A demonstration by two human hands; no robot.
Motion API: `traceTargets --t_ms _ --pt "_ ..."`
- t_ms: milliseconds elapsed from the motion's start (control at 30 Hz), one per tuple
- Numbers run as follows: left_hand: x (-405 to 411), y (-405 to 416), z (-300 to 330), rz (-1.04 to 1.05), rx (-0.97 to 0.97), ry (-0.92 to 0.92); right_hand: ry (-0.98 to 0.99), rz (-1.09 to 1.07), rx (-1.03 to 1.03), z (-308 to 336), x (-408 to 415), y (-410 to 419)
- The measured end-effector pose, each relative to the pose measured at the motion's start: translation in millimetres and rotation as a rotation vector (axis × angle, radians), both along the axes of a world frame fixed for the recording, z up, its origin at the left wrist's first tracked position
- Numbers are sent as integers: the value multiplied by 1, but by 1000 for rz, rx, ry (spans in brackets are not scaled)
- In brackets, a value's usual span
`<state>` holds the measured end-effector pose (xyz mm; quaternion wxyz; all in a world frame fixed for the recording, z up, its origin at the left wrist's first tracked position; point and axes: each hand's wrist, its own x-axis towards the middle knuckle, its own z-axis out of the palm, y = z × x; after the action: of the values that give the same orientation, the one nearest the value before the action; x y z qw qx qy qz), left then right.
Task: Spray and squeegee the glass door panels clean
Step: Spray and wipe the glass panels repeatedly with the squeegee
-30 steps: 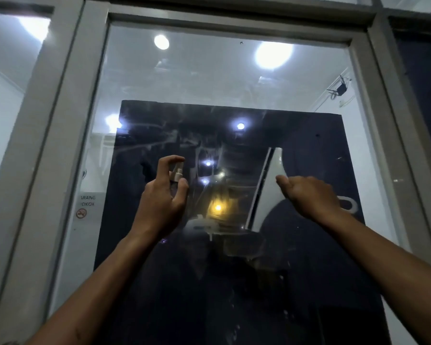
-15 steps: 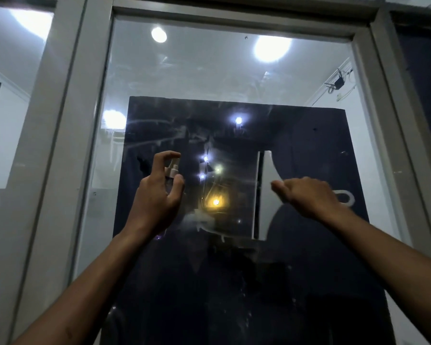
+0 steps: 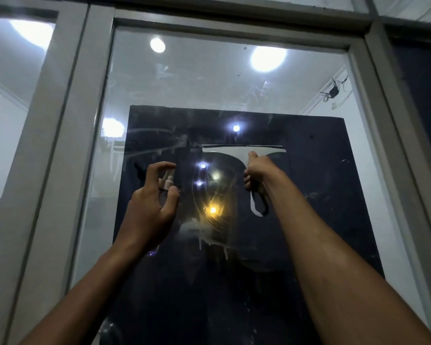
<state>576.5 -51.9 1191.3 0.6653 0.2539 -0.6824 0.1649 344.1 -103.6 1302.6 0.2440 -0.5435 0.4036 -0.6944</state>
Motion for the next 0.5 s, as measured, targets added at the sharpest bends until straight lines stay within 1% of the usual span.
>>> traceTargets --t_ms 67,100,200,267,333,433,500 --pt "3 -1 -2 4 -1 7 38 -37 0 -11 -4 -7" --pt "5 -2 -4 4 2 12 37 -67 -9 -28 -6 -15" --pt "10 -3 -14 -5 17 6 47 -165 -21 -110 -13 -43" --pt "12 -5 -17 -9 29 -12 66 -192 8 -146 -16 -47" --pt "15 -7 -16 -2 33 -26 39 -196 -6 -134 -14 -50" --pt "17 -10 -11 1 26 -19 -18 -183 -84 -58 -12 -45" --pt "17 -11 -8 0 23 -15 -29 -177 -80 -9 -9 -32"
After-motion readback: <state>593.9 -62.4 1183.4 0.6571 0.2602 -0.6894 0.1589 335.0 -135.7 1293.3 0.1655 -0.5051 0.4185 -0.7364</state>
